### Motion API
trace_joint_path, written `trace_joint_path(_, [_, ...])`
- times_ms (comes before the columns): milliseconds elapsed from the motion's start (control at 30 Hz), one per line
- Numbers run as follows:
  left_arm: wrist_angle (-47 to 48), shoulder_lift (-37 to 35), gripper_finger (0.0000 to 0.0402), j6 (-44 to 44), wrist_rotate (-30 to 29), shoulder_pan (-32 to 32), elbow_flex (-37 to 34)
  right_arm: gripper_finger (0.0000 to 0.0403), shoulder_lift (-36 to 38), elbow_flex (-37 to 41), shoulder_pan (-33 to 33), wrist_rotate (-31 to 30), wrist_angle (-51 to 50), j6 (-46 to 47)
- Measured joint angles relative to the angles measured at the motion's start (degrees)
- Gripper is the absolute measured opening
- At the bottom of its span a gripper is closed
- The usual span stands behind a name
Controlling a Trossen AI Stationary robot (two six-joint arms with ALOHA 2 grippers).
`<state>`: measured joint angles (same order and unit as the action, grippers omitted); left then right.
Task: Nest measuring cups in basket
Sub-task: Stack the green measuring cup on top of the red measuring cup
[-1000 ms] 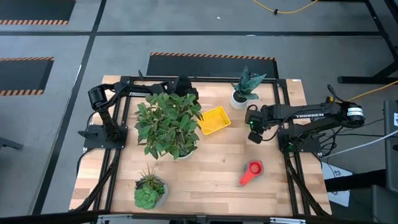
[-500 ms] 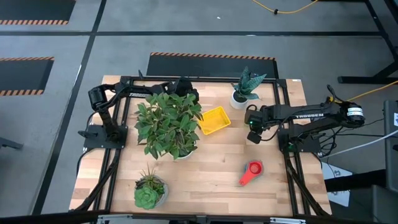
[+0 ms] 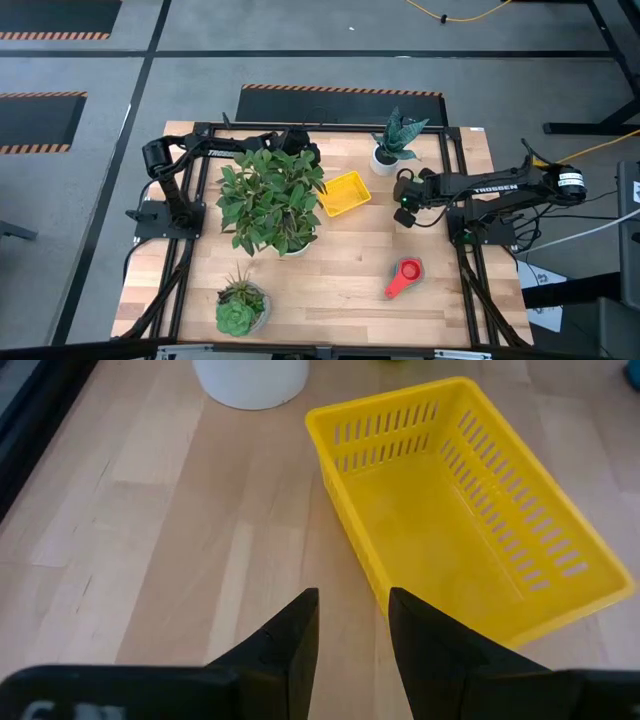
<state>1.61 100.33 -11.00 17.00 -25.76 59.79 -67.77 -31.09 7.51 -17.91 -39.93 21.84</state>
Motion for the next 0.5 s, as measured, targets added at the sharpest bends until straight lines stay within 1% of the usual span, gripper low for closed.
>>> trace_joint_path(133, [0.0, 0.0, 0.0117, 0.0, 0.0, 0.0, 0.0, 0.0083, 0.0, 0.0, 0.0, 0.1, 0.1, -0.1])
trace_joint_path(333, [0.0, 0.0, 0.0117, 0.0, 0.0, 0.0, 0.0, 0.0083, 0.0, 0.0, -0.3, 3.8, 1.6, -2.4])
trace_joint_path(500, [0.0, 0.0, 0.0117, 0.1, 0.0, 0.0, 0.0, 0.0083, 0.0, 1.3, -0.3, 2.7, 3.7, -2.4])
